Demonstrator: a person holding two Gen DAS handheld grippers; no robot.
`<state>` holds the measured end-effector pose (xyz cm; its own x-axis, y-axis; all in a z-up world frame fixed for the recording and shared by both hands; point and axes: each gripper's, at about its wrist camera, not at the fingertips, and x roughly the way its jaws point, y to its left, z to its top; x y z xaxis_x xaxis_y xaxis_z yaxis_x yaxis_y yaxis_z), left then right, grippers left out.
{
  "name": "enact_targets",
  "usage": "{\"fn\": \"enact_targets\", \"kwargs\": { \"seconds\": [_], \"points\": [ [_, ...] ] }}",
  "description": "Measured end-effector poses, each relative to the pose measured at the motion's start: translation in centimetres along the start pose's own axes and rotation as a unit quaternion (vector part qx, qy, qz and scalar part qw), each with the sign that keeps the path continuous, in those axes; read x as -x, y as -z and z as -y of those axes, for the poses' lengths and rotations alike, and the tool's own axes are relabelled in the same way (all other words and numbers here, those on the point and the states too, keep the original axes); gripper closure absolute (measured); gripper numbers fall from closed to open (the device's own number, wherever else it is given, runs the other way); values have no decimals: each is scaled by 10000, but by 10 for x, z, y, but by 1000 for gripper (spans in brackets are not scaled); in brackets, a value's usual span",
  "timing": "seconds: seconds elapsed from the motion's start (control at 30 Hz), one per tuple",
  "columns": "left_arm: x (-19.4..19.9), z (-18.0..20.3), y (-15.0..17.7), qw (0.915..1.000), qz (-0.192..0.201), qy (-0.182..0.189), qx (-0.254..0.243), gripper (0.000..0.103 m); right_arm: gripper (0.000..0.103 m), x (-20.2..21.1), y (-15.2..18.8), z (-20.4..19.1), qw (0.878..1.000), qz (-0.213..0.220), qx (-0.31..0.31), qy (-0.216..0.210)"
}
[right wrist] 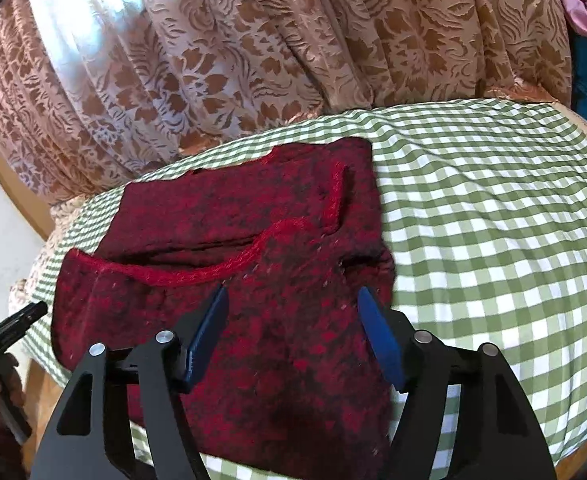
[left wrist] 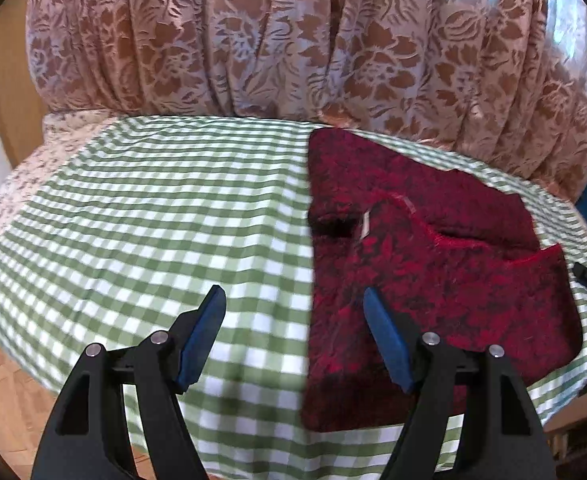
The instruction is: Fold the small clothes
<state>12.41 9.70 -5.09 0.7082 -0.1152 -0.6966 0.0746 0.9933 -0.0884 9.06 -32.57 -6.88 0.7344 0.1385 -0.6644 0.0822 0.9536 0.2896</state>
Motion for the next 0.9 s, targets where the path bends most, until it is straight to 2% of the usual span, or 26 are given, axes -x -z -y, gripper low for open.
{"fn": "enact_targets", "kwargs": {
  "seconds": [0.27,0.33,0.37,0.4,0.47,0.53,0.6,0.63,0.83,0.9],
  "points": [
    [-19,12,-16,9991,56,324,-261,33,36,-31,-11,1,9994,-176,179,222],
    [-30,16,-21,9986,-32,431,-311,33,45,-38,-11,3,9993,-233,162,243],
    [-38,18,-23,9987,-106,366,-349,35,62,-42,-11,2,9991,-256,206,263],
    [-43,19,-24,9986,-166,343,-359,52,73,-43,-10,1,9989,-248,241,307],
    [-52,25,-24,9971,-340,505,-456,70,77,-46,-8,-1,9986,-222,320,351],
    [-54,33,-20,9975,-279,314,-565,68,77,-50,-5,0,9980,-244,373,449],
    [-50,40,-17,9976,-125,60,-684,52,77,-54,-2,4,9982,-274,296,441],
    [-48,43,-16,9972,-53,-103,-740,50,77,-55,-1,6,9985,-264,253,412],
    [-40,44,-14,9961,0,-303,-825,39,77,-59,1,10,9987,-271,144,415],
    [-39,42,-16,9965,6,-286,-787,35,74,-60,1,11,9988,-269,83,402]
  ]
}}
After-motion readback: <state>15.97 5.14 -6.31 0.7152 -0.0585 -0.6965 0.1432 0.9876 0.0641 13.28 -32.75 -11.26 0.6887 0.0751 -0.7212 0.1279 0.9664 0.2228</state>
